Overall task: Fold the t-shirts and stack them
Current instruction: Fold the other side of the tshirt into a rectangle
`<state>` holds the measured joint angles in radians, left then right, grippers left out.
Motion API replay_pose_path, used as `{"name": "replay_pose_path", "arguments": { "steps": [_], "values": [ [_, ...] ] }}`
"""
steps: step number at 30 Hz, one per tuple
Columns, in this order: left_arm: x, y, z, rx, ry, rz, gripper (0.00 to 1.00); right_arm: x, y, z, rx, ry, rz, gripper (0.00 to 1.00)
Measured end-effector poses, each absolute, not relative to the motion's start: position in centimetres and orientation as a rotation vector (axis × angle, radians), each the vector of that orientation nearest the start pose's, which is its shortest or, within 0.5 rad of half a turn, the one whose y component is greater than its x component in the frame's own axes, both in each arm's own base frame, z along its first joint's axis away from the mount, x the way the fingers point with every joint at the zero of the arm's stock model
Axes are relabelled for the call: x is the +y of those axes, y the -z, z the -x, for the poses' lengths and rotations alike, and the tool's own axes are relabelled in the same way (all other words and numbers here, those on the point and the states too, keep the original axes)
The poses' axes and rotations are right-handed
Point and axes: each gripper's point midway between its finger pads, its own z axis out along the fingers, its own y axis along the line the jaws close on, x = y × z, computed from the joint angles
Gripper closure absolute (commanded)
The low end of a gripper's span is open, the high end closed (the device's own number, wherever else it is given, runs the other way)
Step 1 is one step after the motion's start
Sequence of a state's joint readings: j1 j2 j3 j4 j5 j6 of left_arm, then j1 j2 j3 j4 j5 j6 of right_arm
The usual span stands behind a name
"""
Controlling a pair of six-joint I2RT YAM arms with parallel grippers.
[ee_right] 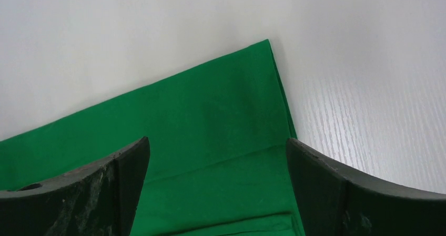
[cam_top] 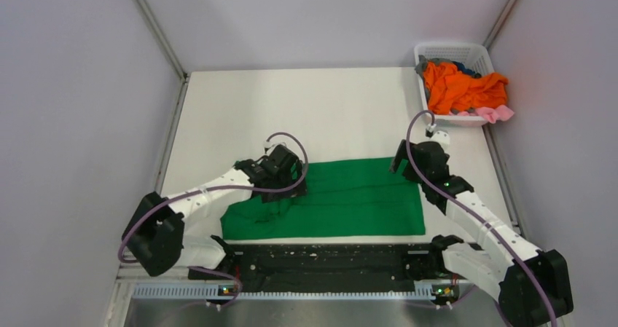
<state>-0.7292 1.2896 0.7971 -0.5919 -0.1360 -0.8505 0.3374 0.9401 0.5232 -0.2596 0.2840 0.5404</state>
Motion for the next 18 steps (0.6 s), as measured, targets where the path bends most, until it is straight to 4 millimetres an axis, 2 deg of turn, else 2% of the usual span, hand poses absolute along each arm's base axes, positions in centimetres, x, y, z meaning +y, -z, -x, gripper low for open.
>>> {"name": "replay_pose_path", "arguments": {
  "steps": [3, 6, 8, 12, 15, 18],
  "values": [
    [-20.9, -5.6, -20.3, 2.733, 0.403, 0.181, 0.01, 6.8, -9.9, -27.8, 2.191, -0.168, -0.364, 0.01],
    [-22.5, -5.6, -19.6, 2.744, 0.488, 0.122, 0.01, 6.8, -9.9, -27.8, 2.192, -0.168, -0.358, 0.01],
    [-24.6, -6.0, -18.1, 2.741, 0.586, 0.004, 0.01, 6.8, -9.9, -27.8, 2.191, -0.167, -0.353, 0.01],
    [-27.4, -6.9, -14.3, 2.734, 0.693, -0.231, 0.01, 6.9, -10.2, -27.8, 2.185, -0.171, -0.342, 0.01],
    [-27.6, -7.0, -12.1, 2.753, 0.68, -0.315, 0.01, 6.9, -10.2, -27.7, 2.185, -0.175, -0.335, 0.01],
    [-26.1, -6.5, -12.1, 2.775, 0.59, -0.282, 0.01, 7.2, -10.2, -27.7, 2.192, -0.19, -0.319, 0.01]
  ]
}}
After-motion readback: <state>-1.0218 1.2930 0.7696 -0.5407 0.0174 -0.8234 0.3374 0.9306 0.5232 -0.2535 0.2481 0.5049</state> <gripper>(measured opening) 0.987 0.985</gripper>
